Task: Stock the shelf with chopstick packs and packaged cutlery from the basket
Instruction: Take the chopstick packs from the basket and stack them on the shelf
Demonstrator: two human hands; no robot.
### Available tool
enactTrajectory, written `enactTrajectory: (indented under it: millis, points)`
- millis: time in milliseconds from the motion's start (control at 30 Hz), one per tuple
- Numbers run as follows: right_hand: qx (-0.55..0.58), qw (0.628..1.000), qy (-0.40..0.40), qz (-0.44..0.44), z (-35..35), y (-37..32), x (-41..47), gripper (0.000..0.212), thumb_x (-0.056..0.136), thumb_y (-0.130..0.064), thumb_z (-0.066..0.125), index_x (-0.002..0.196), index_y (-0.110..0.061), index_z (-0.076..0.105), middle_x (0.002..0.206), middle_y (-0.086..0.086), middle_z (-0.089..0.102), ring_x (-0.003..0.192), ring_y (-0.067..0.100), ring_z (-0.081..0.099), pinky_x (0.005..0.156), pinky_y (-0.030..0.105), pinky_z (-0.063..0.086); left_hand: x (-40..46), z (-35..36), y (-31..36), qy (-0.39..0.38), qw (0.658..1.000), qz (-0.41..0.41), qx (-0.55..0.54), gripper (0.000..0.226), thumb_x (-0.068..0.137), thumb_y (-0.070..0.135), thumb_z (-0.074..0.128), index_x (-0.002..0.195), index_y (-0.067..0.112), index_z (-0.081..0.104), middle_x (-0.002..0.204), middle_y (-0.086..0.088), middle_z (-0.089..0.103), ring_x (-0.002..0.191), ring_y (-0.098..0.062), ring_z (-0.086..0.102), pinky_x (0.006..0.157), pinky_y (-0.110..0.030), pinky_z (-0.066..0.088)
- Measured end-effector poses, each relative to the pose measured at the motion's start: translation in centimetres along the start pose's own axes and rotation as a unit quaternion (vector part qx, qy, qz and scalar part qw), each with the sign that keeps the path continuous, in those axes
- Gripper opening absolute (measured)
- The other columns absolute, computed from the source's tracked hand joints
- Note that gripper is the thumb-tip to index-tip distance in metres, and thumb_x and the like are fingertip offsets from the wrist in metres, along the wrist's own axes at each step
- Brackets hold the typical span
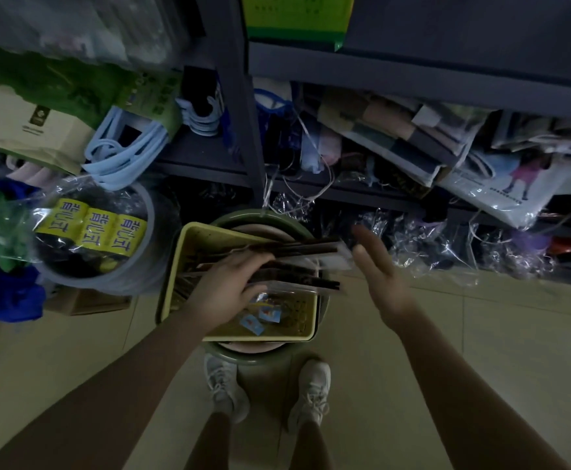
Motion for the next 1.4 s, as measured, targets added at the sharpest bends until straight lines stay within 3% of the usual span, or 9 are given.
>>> enactTrajectory:
  millis: [200,367,467,600,800,967,1133,1267,1400]
  points:
    - [-0.298,0.953,-0.024,0.046,1.4,4.9,5.7,0.075,0.083,0.000,0.061,0.147,-0.013,0.022,0.147,0.015,0.037,0.133,0.031,0.039,0.104,0.032,0.036,-1.1,-2.4,-1.4,0.018,0.998,-0.006,-0.063,0.045,0.085,0.024,0.063,0.128,0.019,0.050,0.120,0.004,0.054,0.115,-0.011,0.046,0.093,-0.026,0.040]
    - [-0.385,0.922,0.032,0.030,0.8,2.6,6.9,0.038,0.080,-0.004,0.063,0.118,-0.003,0.057,0.110,0.016,0.066,0.097,0.029,0.061,0.068,0.021,0.041,-1.3,-6.1,-2.6,0.107,0.974,-0.068,-0.187,0.042,0.080,0.017,0.069,0.113,0.035,0.048,0.105,0.017,0.054,0.097,0.005,0.052,0.079,-0.009,0.039]
    - [-0.328,0.944,-0.029,-0.006,2.8,0.2,5.2,0.033,0.084,-0.007,0.061,0.115,-0.001,0.054,0.097,0.007,0.064,0.084,0.016,0.054,0.057,0.010,0.040,-1.2,-7.2,-1.4,0.103,0.968,-0.061,-0.223,0.044,0.078,0.020,0.071,0.105,0.041,0.044,0.100,0.029,0.049,0.093,0.008,0.052,0.074,-0.001,0.039]
    - [-0.274,0.959,-0.022,-0.071,3.9,-4.6,3.1,0.041,0.075,-0.032,0.057,0.111,-0.013,0.057,0.098,0.013,0.069,0.087,0.028,0.064,0.075,0.040,0.054,-2.4,-9.1,0.8,0.097,0.964,-0.041,-0.243,0.035,0.068,0.048,0.063,0.099,0.054,0.047,0.100,0.042,0.053,0.099,0.016,0.052,0.080,-0.005,0.042]
    - [-0.279,0.954,0.041,-0.103,-0.6,-12.5,-2.2,0.046,0.076,-0.037,0.048,0.107,-0.005,0.058,0.086,-0.003,0.060,0.075,0.016,0.058,0.056,0.021,0.042,-3.6,-14.5,5.9,0.145,0.948,-0.029,-0.283,0.046,0.077,0.019,0.072,0.095,0.046,0.040,0.095,0.024,0.053,0.085,0.024,0.051,0.070,0.001,0.041]
    - [-0.179,0.968,0.107,-0.136,-7.2,-18.6,-8.6,0.017,0.088,-0.005,0.058,0.101,-0.016,0.056,0.083,-0.014,0.058,0.073,-0.017,0.058,0.060,-0.001,0.040,-6.8,-17.4,10.3,0.191,0.939,-0.005,-0.287,0.043,0.078,0.024,0.071,0.099,0.049,0.042,0.105,0.028,0.050,0.098,0.019,0.050,0.082,-0.005,0.040]
    - [-0.073,0.962,0.210,-0.155,-13.4,-23.9,-14.0,0.016,0.090,-0.020,0.057,0.079,-0.029,0.048,0.071,-0.007,0.047,0.058,-0.005,0.051,0.055,0.012,0.043,-9.0,-21.7,14.0,0.273,0.883,-0.010,-0.382,0.035,0.083,0.014,0.065,0.107,0.033,0.048,0.114,0.001,0.058,0.105,-0.016,0.057,0.086,-0.030,0.050]
    - [-0.022,0.945,0.255,-0.204,-15.6,-28.7,-17.0,0.006,0.091,-0.023,0.055,0.086,-0.026,0.054,0.080,-0.008,0.057,0.067,0.000,0.060,0.060,0.022,0.052,-10.5,-26.2,18.0,0.335,0.855,0.055,-0.391,0.036,0.082,0.008,0.065,0.103,0.032,0.048,0.103,0.007,0.057,0.086,0.012,0.057,0.072,-0.006,0.047]
    - [0.058,0.914,0.311,-0.253,-17.6,-32.9,-20.3,0.006,0.092,-0.025,0.052,0.089,-0.029,0.055,0.088,-0.006,0.062,0.072,0.004,0.063,0.062,0.024,0.055,-11.9,-31.0,21.5,0.368,0.837,0.109,-0.389,0.036,0.081,0.012,0.067,0.109,0.024,0.050,0.102,0.011,0.060,0.085,0.012,0.058,0.072,-0.007,0.047]
Point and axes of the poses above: each hand's wrist, its own x-axis towards the middle knuckle, its own z-axis out of the palm, y = z × x, the point moved 9 cm from there along x, towards the middle knuckle
